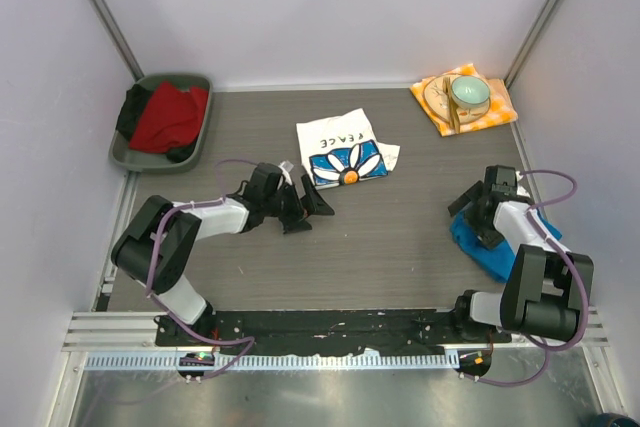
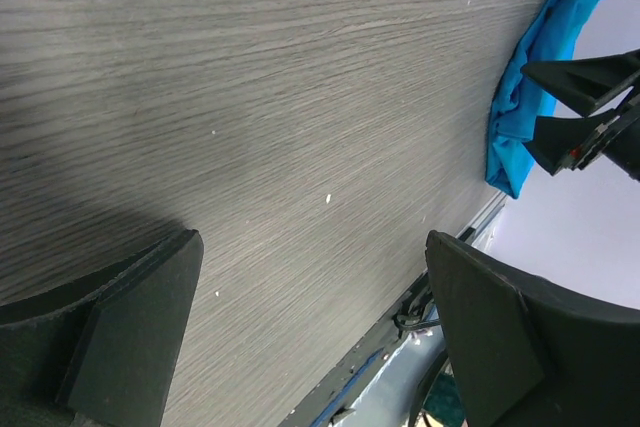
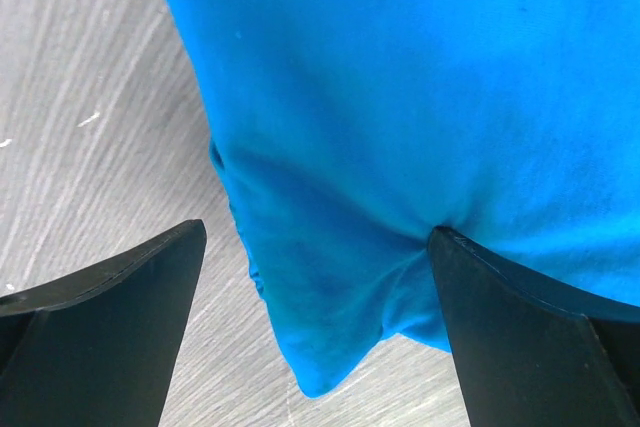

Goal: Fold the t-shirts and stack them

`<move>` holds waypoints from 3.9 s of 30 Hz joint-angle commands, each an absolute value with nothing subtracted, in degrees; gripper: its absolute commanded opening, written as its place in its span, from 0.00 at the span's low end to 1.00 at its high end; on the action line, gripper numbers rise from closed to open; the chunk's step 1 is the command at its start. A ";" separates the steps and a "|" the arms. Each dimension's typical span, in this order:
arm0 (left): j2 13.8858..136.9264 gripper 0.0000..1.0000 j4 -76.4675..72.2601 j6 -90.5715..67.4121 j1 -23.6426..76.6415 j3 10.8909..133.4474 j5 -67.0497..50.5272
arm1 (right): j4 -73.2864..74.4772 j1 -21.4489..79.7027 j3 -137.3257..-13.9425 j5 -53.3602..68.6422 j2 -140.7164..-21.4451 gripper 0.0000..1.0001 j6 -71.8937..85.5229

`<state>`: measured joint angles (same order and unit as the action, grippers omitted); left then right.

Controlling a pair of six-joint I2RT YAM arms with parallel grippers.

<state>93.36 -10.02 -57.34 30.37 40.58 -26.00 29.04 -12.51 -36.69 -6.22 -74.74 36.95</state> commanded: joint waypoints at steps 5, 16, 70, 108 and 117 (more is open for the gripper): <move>96.07 1.00 -11.25 -57.48 30.67 42.19 -25.66 | 15.75 -12.22 -33.57 6.14 -83.66 1.00 42.53; 96.68 1.00 -10.46 -57.30 30.67 43.42 -25.40 | 11.34 -7.74 -44.02 4.84 -95.26 1.00 47.90; 111.36 0.78 6.15 -63.63 29.80 59.32 4.66 | 23.29 11.51 -82.79 -8.53 -93.69 1.00 38.41; 99.23 0.00 4.66 -62.05 24.79 43.25 2.11 | 12.74 14.41 -91.14 9.23 -117.94 0.99 35.25; 99.40 0.00 4.66 -61.70 24.79 42.98 1.58 | 10.11 18.10 -92.99 9.93 -121.99 0.99 35.16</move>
